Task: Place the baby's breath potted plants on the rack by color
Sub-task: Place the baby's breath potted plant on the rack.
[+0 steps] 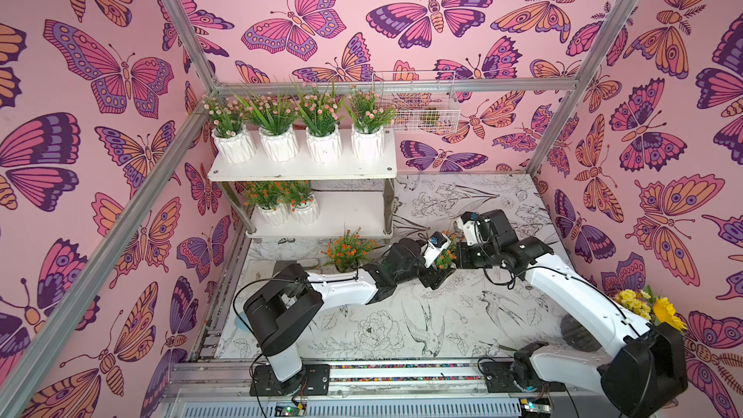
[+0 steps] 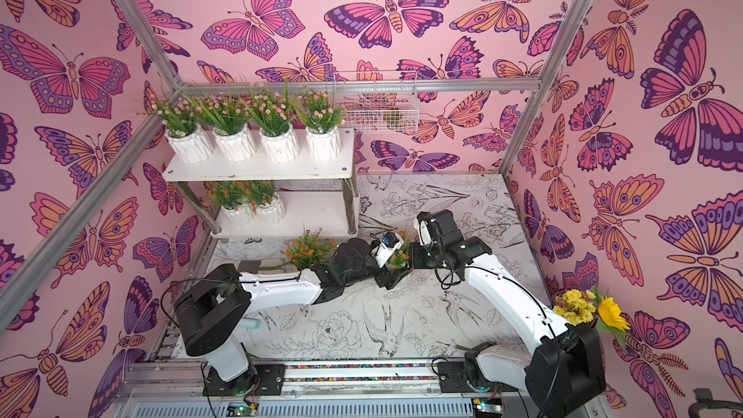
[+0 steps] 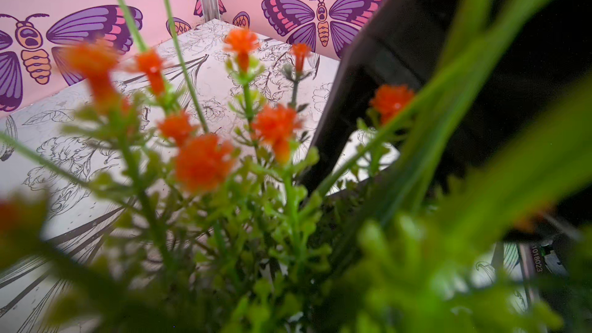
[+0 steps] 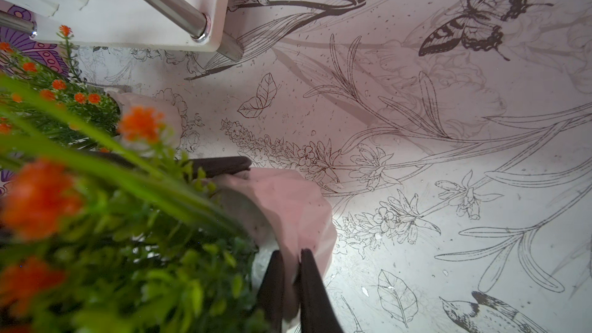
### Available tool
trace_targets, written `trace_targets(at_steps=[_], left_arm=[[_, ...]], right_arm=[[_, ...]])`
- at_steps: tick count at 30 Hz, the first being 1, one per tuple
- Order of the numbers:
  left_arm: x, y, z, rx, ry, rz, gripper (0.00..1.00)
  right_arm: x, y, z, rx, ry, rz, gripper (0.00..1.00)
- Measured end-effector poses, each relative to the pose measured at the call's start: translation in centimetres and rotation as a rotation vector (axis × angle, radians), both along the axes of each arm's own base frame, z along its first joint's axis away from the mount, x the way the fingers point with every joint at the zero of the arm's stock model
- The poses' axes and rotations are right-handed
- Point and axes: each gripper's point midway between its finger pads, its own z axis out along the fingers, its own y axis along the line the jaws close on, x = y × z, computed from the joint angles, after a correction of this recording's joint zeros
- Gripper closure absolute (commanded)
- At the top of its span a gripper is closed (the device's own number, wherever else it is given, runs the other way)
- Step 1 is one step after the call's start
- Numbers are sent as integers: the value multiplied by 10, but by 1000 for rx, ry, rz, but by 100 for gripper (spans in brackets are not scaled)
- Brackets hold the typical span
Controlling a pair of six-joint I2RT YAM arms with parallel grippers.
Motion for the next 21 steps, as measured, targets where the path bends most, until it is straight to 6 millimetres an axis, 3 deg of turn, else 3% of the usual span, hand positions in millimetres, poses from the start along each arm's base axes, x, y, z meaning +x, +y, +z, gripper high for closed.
trace_targets(at_steps=[6, 11, 15, 21], left_arm=[[0, 0, -2, 8, 4, 0, 29], [0, 8, -16, 61, 37, 16, 29], [3, 15, -24, 92, 57, 34, 29], [8, 26, -25, 123, 73, 65, 29]], right_arm=[[-1, -2, -1, 13, -9, -11, 85], [5, -11, 14, 38, -62, -47, 78], [7, -22, 24, 55, -103, -83, 77], [5, -37, 22, 56, -116, -128, 77]])
